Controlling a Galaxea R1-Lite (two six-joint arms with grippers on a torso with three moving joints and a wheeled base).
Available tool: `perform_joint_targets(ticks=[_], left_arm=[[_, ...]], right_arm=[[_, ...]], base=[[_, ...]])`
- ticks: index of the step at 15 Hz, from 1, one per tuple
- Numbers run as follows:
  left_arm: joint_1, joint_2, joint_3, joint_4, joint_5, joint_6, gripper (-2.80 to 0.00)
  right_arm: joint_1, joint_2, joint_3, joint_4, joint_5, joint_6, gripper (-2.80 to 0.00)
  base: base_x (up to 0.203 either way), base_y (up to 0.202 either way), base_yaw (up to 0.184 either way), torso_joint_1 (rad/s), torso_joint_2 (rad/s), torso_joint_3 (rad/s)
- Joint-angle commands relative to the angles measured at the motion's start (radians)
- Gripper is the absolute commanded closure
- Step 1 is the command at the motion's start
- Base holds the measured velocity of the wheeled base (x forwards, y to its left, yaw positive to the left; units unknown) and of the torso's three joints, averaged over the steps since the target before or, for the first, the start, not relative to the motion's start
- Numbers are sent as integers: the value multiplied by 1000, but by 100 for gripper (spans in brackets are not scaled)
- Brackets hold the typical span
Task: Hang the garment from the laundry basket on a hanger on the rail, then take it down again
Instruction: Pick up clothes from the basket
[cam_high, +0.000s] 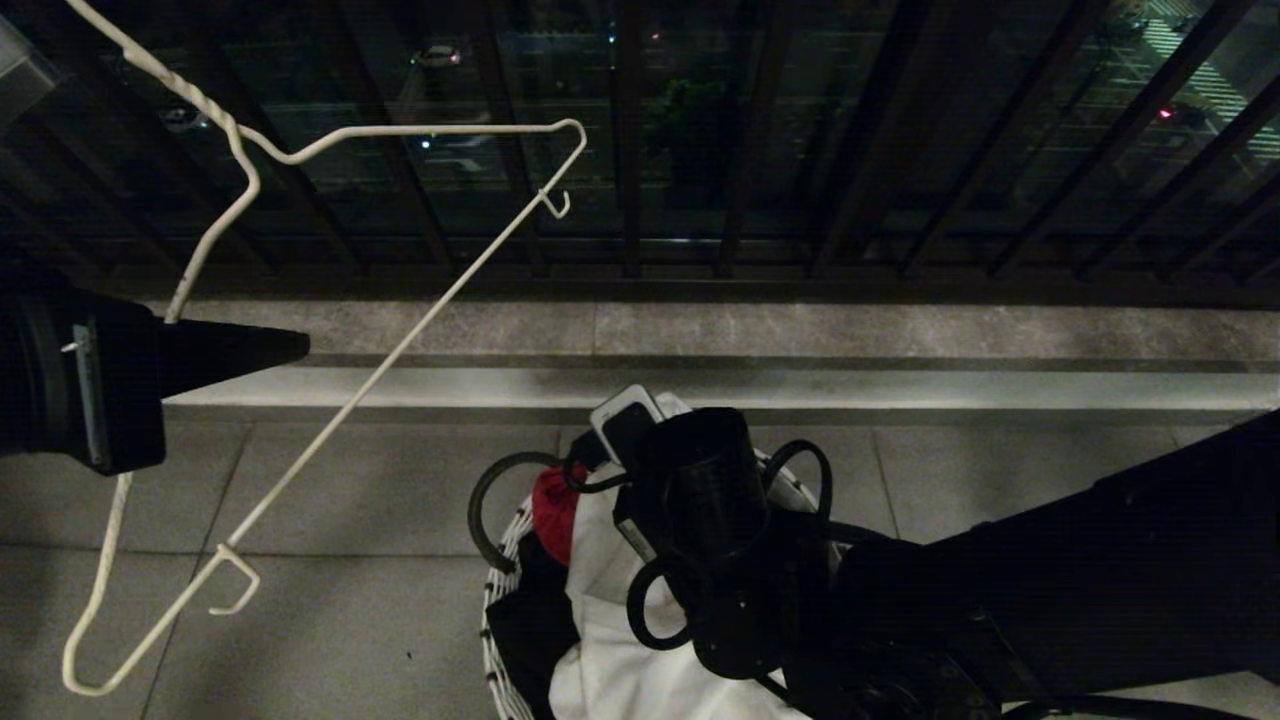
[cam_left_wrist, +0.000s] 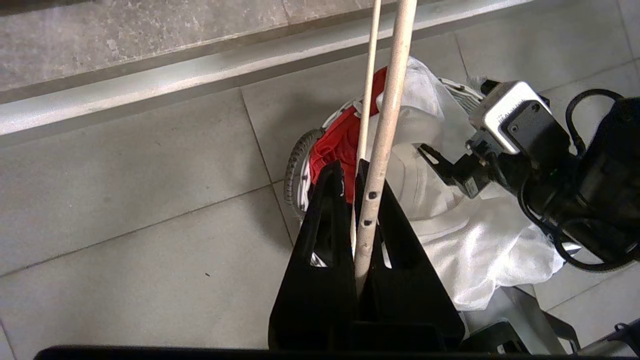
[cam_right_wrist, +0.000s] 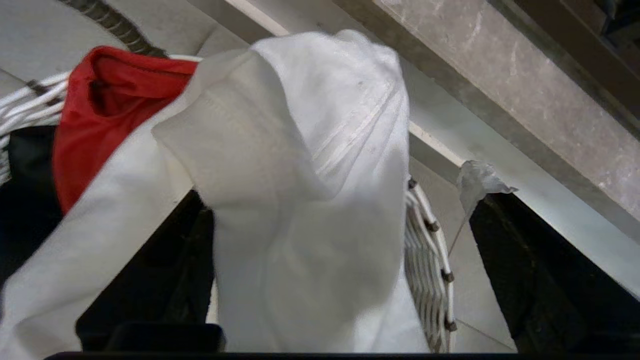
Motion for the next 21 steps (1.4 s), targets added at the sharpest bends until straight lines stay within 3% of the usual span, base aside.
perform_joint_targets(ticks=[1,7,21], left_arm=[[0,-11,-2,2,1,0,0],[0,-22,-2,2,1,1,0],[0,-23,-2,0,-1,1,0]], right_arm=[[-25,-23,3,-1,-5,-11,-280],[-39,-90,35,19,-7,-22,-280],[-54,11,-33,18,-5,-34,-280]], base=[[0,0,0,0,0,0],[0,0,0,0,0,0],[0,0,0,0,0,0]])
